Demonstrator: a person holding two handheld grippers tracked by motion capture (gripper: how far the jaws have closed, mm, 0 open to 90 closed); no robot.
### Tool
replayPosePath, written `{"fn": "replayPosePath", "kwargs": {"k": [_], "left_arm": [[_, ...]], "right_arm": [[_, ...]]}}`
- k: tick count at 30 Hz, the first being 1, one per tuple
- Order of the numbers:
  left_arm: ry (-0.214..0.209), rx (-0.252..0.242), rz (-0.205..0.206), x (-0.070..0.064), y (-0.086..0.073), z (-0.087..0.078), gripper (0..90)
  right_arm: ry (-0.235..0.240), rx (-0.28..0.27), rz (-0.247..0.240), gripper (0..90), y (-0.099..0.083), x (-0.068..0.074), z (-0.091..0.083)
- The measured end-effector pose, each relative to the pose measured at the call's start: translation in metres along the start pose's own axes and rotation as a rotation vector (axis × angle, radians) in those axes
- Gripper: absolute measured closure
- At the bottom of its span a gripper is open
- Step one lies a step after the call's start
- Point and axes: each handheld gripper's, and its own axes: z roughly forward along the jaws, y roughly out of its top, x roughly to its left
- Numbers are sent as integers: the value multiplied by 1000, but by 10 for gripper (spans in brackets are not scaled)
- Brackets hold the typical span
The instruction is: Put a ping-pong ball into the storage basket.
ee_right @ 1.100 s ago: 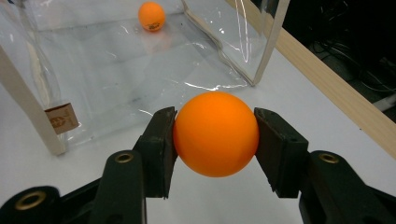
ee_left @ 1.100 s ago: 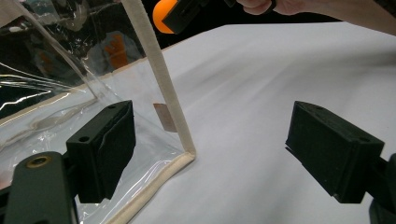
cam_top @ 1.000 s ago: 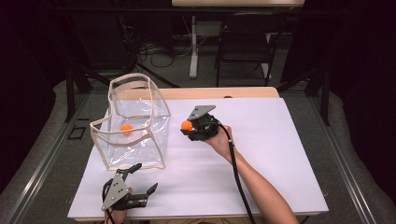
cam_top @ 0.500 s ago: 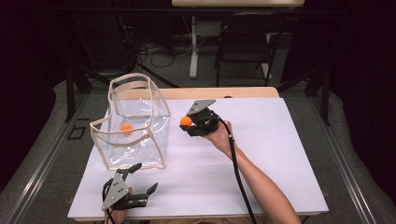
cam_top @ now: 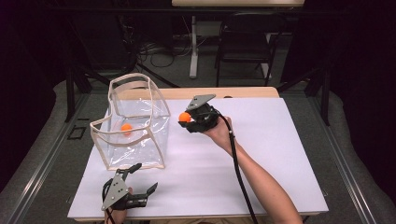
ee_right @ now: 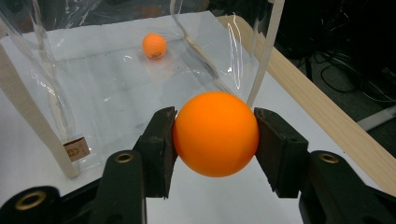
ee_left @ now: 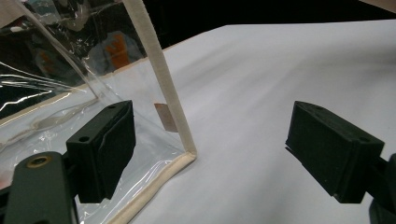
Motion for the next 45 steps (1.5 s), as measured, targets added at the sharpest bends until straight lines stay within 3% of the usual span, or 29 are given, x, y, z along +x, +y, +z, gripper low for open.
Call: {"fn": "replayPosePath", "kwargs": {"k": [45], "left_arm": [[2, 0, -1, 0, 0, -1, 156]], "right_arm": [[13, -20, -19, 508, 18, 0, -14]]}}
